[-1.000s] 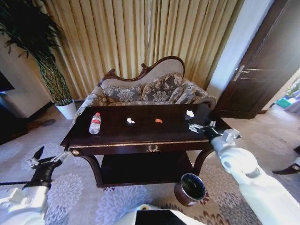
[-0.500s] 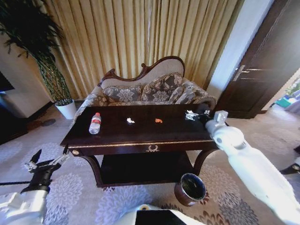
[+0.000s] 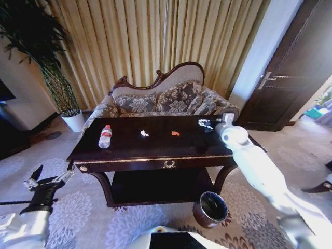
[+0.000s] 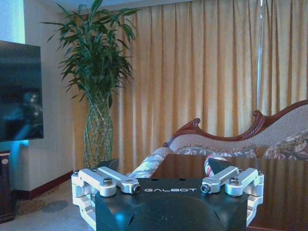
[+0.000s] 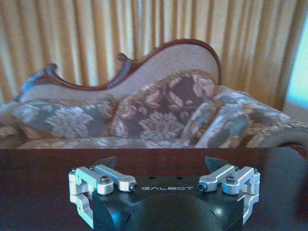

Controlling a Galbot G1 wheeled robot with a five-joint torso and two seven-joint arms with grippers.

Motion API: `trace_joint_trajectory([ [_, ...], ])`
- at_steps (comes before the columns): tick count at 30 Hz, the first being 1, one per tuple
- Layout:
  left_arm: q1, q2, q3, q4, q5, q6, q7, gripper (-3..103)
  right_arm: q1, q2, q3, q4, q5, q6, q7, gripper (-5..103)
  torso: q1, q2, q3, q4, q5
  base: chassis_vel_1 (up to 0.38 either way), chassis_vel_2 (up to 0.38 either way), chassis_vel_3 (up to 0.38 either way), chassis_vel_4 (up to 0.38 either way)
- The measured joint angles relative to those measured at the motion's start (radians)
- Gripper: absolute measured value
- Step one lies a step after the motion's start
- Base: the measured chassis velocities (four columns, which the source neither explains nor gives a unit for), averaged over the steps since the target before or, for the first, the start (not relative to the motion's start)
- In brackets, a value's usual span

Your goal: Move to the front of the table and place the trash on the table into the trash bin.

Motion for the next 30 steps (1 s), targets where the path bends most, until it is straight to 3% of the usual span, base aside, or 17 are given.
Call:
trace_joint_trajectory([
  [6,-0.007,0.001,0.005,0.014,0.000,-0.002,0.000,100,0.037,0.004,-0.006,-0.088,-0.026,0.000,-0.012,100,0.000,0.000,0.000,-0.0005,0.0002,0.000,0.000,0.000,0.000],
  [15,-0.026,0.001,0.014,0.045,0.000,-0.010,0.002,100,0.023,-0.043,0.001,-0.168,-0.063,0.027,-0.090,100,0.000,0.000,0.000,-0.0006,0.0003,0.000,0.000,0.000,0.000],
  [30,-0.032,-0.005,0.010,0.053,-0.001,-0.027,-0.007,100,0.015,-0.006,-0.021,-0.267,-0.142,0.085,-0.113,100,0.000,0.000,0.000,-0.0003,0.0001,0.000,0.000,0.000,0.000],
])
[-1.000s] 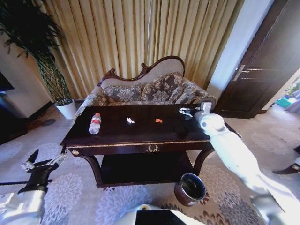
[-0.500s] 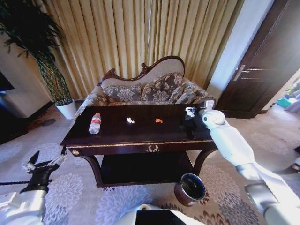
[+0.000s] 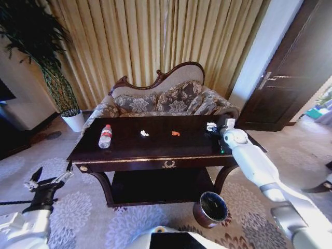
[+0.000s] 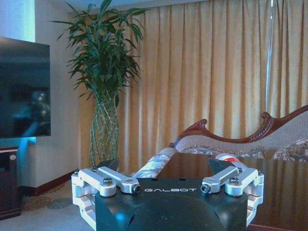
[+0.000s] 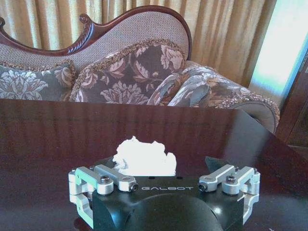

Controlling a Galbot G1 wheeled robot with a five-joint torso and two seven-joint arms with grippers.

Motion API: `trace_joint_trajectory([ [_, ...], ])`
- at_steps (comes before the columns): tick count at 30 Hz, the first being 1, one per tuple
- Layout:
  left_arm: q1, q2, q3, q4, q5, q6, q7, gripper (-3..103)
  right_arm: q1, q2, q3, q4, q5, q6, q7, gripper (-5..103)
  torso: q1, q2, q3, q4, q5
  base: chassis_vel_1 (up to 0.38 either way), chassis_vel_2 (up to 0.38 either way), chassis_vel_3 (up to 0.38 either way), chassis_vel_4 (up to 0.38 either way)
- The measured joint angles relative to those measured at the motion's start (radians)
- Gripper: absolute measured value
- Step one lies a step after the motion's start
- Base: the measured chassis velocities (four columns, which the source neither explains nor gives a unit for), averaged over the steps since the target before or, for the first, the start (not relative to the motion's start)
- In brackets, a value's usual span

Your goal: Move to the front of the table and place the trash on the table into the trash bin.

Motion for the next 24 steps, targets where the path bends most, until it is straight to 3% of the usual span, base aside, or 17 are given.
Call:
trace_joint_trajectory([
  [5,0.002,-0.006,0.001,-0.005,0.001,-0.001,0.000,100,-0.005,0.000,0.009,0.015,-0.001,0.000,0.000,103,0.000,0.000,0.000,0.0001,0.0001,0.000,0.000,0.000,0.000],
  [7,0.002,-0.006,0.002,-0.006,0.001,-0.001,0.000,100,-0.007,-0.002,0.011,0.021,-0.001,0.000,0.001,100,0.000,0.000,0.000,0.0000,0.0000,0.000,0.000,0.000,0.000],
  [9,0.002,-0.006,0.002,-0.008,0.001,-0.001,0.000,100,-0.012,-0.005,0.015,0.029,-0.001,0.001,0.002,90,0.000,0.000,0.000,0.0000,0.0000,0.000,0.000,0.000,0.000],
  [12,0.002,-0.006,0.002,-0.011,0.001,-0.002,0.000,100,-0.016,-0.008,0.016,0.031,-0.001,0.001,0.002,84,0.000,0.000,0.000,0.0000,0.0000,0.000,0.000,0.000,0.000],
  [15,0.002,-0.006,0.002,-0.014,0.001,-0.002,0.000,100,-0.032,-0.009,0.020,0.038,-0.006,0.003,0.002,67,0.000,0.000,0.000,0.0000,0.0001,0.000,0.000,0.000,0.000],
  [18,0.002,-0.005,0.002,-0.015,0.001,-0.002,0.000,100,-0.039,-0.010,0.021,0.042,-0.010,0.006,0.002,61,0.000,0.000,0.000,0.0001,0.0000,0.000,0.000,0.000,0.000],
  [20,0.002,-0.003,0.002,-0.017,0.001,-0.002,0.000,100,-0.047,-0.011,0.022,0.048,-0.014,0.015,0.002,51,0.000,0.000,0.000,0.0000,0.0000,0.000,0.000,0.000,0.000],
  [24,0.002,-0.002,0.003,-0.017,0.001,-0.002,0.000,100,-0.048,-0.012,0.023,0.053,-0.015,0.017,0.003,40,0.000,0.000,0.000,0.0000,0.0001,0.000,0.000,0.000,0.000],
])
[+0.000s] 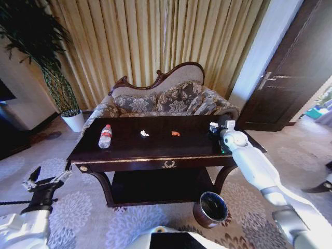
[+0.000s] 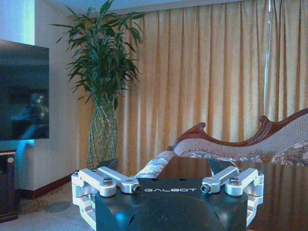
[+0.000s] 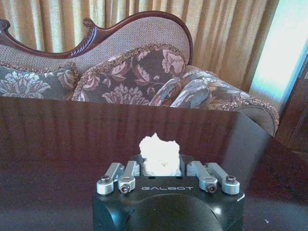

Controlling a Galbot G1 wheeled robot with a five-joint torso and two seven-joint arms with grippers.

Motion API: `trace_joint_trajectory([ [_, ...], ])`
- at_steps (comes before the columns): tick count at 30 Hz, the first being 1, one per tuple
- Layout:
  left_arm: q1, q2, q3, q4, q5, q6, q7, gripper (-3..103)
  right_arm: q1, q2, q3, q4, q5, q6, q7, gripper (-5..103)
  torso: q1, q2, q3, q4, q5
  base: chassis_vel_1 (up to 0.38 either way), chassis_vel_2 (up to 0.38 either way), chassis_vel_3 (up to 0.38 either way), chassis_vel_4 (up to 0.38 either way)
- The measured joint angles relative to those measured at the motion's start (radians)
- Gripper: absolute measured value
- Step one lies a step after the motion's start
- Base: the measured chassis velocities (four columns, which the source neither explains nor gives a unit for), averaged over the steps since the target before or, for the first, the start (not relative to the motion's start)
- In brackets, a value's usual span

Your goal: Move to the front of the table and place the trash on the table into the trash bin.

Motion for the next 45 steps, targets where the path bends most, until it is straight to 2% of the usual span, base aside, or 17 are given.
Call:
trace_joint_trajectory([
  [1,0.000,0.000,0.001,0.000,0.000,0.000,0.001,100,0.000,-0.002,0.000,0.004,0.000,0.002,0.000,34,0.000,0.000,0.000,0.0000,0.0001,0.000,0.000,0.000,0.000],
  [2,0.000,0.000,0.001,0.000,0.000,0.000,0.001,100,0.000,-0.002,0.000,0.004,0.000,0.002,0.000,34,0.000,0.000,0.000,0.0000,0.0001,0.000,0.000,0.000,0.000],
  [3,-0.001,0.000,0.001,0.001,0.000,0.000,0.001,100,0.000,-0.003,0.000,0.008,0.000,0.004,0.001,28,0.000,0.000,0.000,0.0000,0.0001,0.000,0.000,0.000,0.000],
  [4,-0.001,0.001,0.002,0.002,0.000,0.000,0.002,100,0.001,-0.005,0.000,0.015,0.000,0.006,0.001,18,0.000,0.000,0.000,0.0000,0.0001,0.000,0.000,0.000,0.000],
  [5,-0.001,0.001,0.002,0.002,0.000,0.000,0.002,100,0.001,-0.005,0.000,0.015,0.000,0.006,0.001,18,0.000,0.000,0.000,0.0000,0.0001,0.000,0.000,0.000,0.000],
  [7,-0.002,0.004,0.002,0.003,-0.001,0.000,0.002,100,0.001,-0.009,0.000,0.026,0.001,0.007,0.001,7,0.000,0.000,0.000,0.0000,0.0000,0.000,0.000,0.000,0.000],
  [10,-0.002,0.006,0.001,0.004,-0.001,0.000,0.002,100,0.002,-0.011,0.000,0.039,0.001,0.008,0.002,2,0.000,0.000,0.000,0.0000,-0.0001,0.000,0.000,0.000,0.000],
  [13,-0.002,0.006,0.001,0.004,-0.002,0.000,0.003,100,-0.004,-0.015,0.008,0.069,0.000,0.008,0.003,2,0.000,0.000,0.000,0.0002,0.0001,0.000,0.000,0.000,0.000],
  [20,-0.007,0.019,0.001,0.008,-0.011,0.000,0.003,100,-0.099,-0.049,0.083,0.271,0.036,0.008,0.013,2,0.000,0.000,0.000,0.0001,-0.0001,0.000,0.000,0.000,0.000],
  [23,-0.013,0.025,0.001,0.010,-0.027,0.002,0.003,100,-0.219,-0.076,0.167,0.418,0.068,0.013,0.029,2,0.000,0.000,0.000,-0.0001,0.0000,0.000,0.000,0.000,0.000],
  [24,-0.013,0.025,0.001,0.010,-0.027,0.002,0.003,100,-0.219,-0.076,0.167,0.418,0.068,0.013,0.029,2,0.000,0.000,0.000,-0.0001,0.0000,0.000,0.000,0.000,0.000],
  [26,-0.017,0.025,0.003,0.017,-0.029,0.002,0.006,100,-0.324,-0.095,0.243,0.524,0.079,0.038,0.031,2,0.000,0.000,0.000,-0.0003,0.0000,0.000,0.000,0.000,0.000],
  [30,-0.022,0.029,0.006,0.023,-0.033,0.000,0.008,100,-0.436,-0.110,0.312,0.639,0.084,0.067,0.040,2,0.000,0.000,0.000,-0.0003,0.0000,0.000,0.000,0.000,0.000],
  [32,-0.030,0.037,0.008,0.030,-0.036,-0.003,0.008,100,-0.528,-0.112,0.357,0.736,0.095,0.075,0.085,2,0.000,0.000,0.000,0.0000,0.0000,0.000,0.000,0.000,0.000],
  [33,-0.030,0.037,0.008,0.030,-0.036,-0.003,0.008,100,-0.528,-0.112,0.357,0.736,0.095,0.075,0.085,2,0.000,0.000,0.000,0.0000,0.0000,0.000,0.000,0.000,0.000],
  [38,-0.045,0.065,0.011,0.037,-0.059,-0.008,0.008,100,-0.700,-0.071,0.434,0.869,0.085,0.078,0.122,2,0.000,0.000,0.000,0.0004,0.0001,0.000,0.000,0.000,0.000],
  [45,-0.059,0.108,0.009,0.042,-0.083,-0.007,0.006,100,-0.890,0.004,0.554,0.991,0.025,0.099,0.117,2,0.000,0.000,0.000,-0.0005,-0.0001,0.000,0.000,0.000,0.000],
])
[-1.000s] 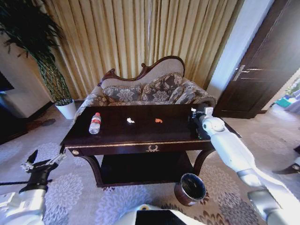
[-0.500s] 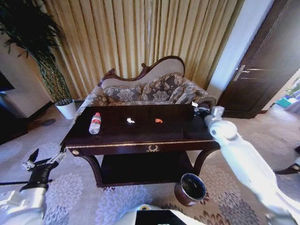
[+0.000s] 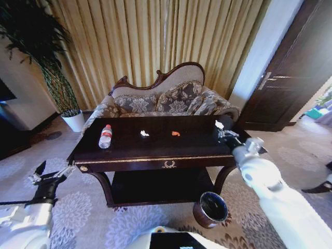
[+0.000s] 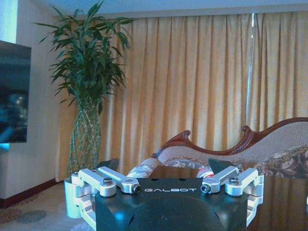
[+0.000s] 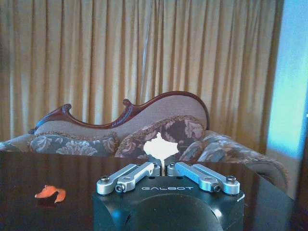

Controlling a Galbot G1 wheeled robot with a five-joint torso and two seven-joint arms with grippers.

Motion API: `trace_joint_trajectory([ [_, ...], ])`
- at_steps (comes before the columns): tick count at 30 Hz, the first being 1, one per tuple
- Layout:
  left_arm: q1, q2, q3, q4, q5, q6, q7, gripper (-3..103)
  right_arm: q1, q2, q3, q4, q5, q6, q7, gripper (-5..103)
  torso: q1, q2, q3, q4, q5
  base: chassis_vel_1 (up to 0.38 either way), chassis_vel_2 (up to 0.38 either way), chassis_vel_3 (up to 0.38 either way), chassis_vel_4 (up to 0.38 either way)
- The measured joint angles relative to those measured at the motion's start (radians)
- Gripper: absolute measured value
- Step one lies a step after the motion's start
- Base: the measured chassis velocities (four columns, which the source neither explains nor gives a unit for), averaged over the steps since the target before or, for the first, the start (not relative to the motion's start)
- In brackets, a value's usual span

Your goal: Move to the front of the table and place the trash on the table into the trash bin.

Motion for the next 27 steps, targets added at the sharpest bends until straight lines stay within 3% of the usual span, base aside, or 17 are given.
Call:
trace_joint_trajectory([
  [9,-0.002,0.023,0.008,0.022,-0.007,-0.002,0.014,100,-0.118,0.084,0.039,0.080,-0.078,0.002,0.004,2,0.000,0.000,0.000,0.0005,0.0000,0.000,0.000,0.000,0.000],
  [27,-0.002,0.036,0.012,0.028,-0.009,-0.002,0.016,100,-0.124,0.104,0.020,0.058,-0.107,0.008,0.006,2,0.000,0.000,0.000,0.0005,0.0001,0.000,0.000,0.000,0.000],
])
